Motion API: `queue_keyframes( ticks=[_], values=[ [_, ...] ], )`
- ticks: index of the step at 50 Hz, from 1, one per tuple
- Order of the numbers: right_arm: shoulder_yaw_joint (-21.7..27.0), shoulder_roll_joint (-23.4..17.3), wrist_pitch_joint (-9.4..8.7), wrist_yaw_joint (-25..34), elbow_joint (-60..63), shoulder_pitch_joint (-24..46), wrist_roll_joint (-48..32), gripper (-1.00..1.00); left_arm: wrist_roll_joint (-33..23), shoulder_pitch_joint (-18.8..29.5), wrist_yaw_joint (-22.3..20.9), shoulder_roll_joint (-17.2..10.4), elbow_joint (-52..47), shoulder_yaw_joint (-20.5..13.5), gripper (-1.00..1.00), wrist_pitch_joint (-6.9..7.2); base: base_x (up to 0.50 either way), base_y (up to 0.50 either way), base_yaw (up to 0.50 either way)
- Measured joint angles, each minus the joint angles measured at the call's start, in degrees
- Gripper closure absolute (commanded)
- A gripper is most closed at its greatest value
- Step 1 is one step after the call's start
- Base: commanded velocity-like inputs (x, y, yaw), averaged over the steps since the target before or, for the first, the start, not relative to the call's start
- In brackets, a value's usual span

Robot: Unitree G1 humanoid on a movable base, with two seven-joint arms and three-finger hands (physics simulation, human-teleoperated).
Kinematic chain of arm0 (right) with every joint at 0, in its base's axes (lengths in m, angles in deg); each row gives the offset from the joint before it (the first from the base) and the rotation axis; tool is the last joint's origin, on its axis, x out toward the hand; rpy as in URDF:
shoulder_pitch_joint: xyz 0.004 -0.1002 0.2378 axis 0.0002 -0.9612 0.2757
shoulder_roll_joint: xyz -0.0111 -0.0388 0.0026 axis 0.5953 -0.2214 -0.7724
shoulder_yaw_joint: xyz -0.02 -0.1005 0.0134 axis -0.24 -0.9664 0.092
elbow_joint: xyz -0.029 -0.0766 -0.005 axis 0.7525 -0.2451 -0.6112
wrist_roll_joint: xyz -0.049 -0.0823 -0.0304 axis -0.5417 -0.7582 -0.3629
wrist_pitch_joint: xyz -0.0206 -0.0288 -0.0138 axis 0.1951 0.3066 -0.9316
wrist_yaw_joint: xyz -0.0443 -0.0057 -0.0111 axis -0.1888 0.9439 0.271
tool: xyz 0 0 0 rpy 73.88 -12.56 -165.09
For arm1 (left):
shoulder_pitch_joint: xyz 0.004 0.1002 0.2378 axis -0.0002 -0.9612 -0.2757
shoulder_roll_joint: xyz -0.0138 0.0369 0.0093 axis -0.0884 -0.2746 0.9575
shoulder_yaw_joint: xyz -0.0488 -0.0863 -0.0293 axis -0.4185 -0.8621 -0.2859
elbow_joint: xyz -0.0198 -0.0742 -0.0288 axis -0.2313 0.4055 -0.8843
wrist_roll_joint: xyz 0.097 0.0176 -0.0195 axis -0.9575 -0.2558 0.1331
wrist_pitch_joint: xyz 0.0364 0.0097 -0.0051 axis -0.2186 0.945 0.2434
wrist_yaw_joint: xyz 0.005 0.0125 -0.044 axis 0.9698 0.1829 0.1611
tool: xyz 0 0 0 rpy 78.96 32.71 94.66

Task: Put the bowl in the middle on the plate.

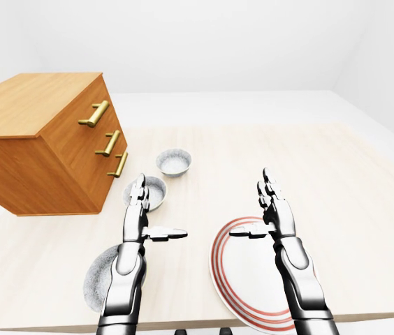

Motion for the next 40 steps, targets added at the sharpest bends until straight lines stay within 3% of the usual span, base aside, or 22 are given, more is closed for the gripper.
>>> queue_keyframes(
  ticks=[24, 36, 40],
  values=[
    [-0.04, -0.01, 0.42, 0.13, -0.3, 0.12, 0.02, -1.0, -0.62, -0.22, 0.36, 0.02, -0.62, 0.13, -1.0, 0.41, 0.08, 0.0, 0.0],
    [-0.14, 0.0, 0.21, 0.11, 0.06, 0.08, -0.13, -1.0, -5.43, 0.1, 4.42, -0.21, 0.21, 0.19, -1.0, 0.53, 0.0, 0.0, 0.0],
    [-0.17, 0.0, 0.15, 0.16, 0.3, 0.0, -0.19, -1.0, -8.26, 0.05, 6.26, -0.14, -0.37, 0.57, -1.0, 1.52, 0.0, 0.0, 0.0]
  ],
)
